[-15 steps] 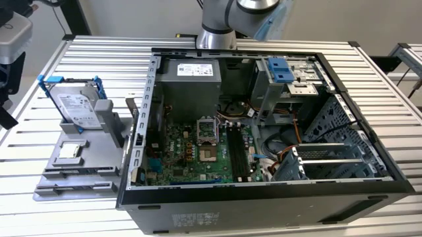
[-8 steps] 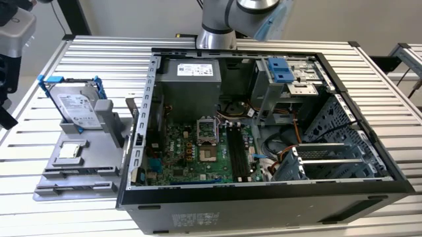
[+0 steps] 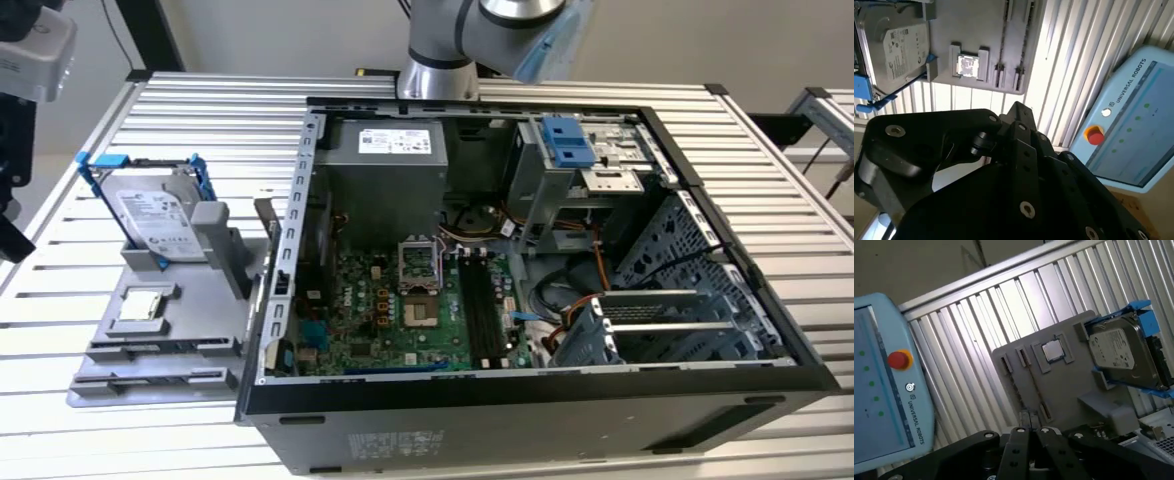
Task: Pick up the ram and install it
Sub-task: 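Pick up the ram and move it above insertion slot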
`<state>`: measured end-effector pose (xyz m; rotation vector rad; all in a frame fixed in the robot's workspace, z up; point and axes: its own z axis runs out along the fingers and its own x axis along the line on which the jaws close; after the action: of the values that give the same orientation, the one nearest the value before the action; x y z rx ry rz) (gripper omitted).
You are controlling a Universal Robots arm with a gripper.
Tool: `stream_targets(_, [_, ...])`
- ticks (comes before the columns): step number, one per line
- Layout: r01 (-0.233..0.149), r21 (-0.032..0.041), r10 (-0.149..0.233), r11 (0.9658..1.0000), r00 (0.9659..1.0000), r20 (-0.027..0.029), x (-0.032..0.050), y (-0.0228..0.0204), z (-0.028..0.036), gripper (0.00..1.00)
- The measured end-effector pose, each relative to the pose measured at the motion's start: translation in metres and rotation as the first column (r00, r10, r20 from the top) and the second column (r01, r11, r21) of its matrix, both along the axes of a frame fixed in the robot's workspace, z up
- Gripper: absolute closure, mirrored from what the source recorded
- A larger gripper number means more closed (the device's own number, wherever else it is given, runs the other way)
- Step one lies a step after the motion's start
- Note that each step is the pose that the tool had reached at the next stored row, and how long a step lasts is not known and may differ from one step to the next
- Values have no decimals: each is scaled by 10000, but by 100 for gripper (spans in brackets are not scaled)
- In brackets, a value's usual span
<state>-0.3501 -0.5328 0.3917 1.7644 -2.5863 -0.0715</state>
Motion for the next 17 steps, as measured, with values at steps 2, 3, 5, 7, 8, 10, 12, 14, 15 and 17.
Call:
stream_targets(2, [-318, 1, 318, 9995, 9995, 0, 0, 0, -1, 100])
stream_targets(3, [-470, 1, 470, 9989, 9989, 0, 0, 0, 0, 100])
stream_targets(5, [-789, 0, 789, 9969, 9969, 0, 0, 0, -1, 100])
stream_targets(7, [-1101, 0, 1101, 9939, 9939, 0, 0, 0, -1, 100])
stream_targets(8, [-1264, 0, 1264, 9920, 9920, 0, 0, 0, -1, 100])
stream_targets(10, [-1564, 0, 1564, 9877, 9877, 0, 0, 0, -2, 100])
stream_targets(12, [-1874, 1, 1874, 9823, 9823, 1, 0, 0, -3, 100])
stream_targets(14, [-2177, 0, 2177, 9760, 9760, 1, 0, 0, -3, 100])
stream_targets(15, [-2324, 0, 2324, 9726, 9726, 0, 0, 0, -3, 100])
stream_targets(17, [-2622, 0, 2622, 9650, 9650, 0, 1, 0, -3, 100])
